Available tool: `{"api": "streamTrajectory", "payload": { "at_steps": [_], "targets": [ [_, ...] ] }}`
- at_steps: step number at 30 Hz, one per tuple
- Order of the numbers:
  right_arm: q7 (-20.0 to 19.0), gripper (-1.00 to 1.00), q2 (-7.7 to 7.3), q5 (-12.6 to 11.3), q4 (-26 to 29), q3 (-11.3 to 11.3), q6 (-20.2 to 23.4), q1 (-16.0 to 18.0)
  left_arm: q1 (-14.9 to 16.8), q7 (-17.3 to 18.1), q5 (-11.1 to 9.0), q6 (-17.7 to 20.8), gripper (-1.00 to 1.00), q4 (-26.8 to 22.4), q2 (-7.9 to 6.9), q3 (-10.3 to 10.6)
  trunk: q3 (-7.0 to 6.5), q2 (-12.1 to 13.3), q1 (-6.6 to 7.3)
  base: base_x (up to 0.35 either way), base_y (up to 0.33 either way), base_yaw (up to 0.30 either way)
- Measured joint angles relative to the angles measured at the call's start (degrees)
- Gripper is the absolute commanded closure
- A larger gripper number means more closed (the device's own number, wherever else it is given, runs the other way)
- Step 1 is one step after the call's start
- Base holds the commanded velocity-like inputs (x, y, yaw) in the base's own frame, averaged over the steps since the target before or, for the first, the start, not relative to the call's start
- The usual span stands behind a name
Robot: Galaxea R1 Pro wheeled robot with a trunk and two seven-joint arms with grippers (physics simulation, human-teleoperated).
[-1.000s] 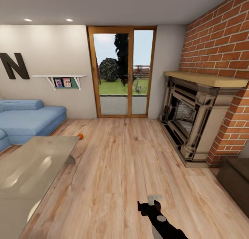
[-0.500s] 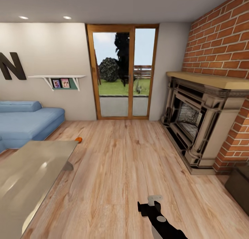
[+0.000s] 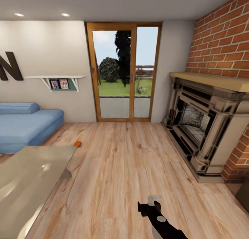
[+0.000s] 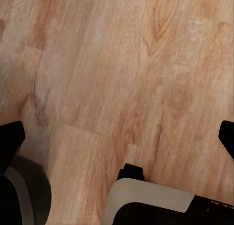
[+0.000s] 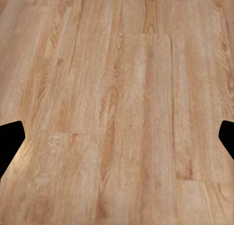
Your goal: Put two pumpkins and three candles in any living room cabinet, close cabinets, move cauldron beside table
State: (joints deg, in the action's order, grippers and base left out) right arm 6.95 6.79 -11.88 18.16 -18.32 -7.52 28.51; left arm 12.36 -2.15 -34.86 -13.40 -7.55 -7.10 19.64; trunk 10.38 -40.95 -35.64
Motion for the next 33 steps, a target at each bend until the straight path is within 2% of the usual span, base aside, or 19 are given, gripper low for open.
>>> {"api": "streamTrajectory", "payload": {
  "at_steps": [18, 33],
  "targets": [
    [0.01, -1.00, -0.06, 0.00, 0.00, 0.02, -0.06, -0.01, 0.00, 0.00, 0.01, 0.01, -1.00, 0.01, 0.00, 0.00, 0.00, 0.00, 0.00, 0.339, 0.049, -0.005],
    [-0.05, -1.00, -0.18, -0.04, -0.02, 0.09, -0.07, -0.02, 0.02, 0.00, 0.10, -0.11, -1.00, 0.02, 0.01, 0.00, -0.05, 0.00, 0.00, 0.339, 0.001, -0.231]
  ]
}}
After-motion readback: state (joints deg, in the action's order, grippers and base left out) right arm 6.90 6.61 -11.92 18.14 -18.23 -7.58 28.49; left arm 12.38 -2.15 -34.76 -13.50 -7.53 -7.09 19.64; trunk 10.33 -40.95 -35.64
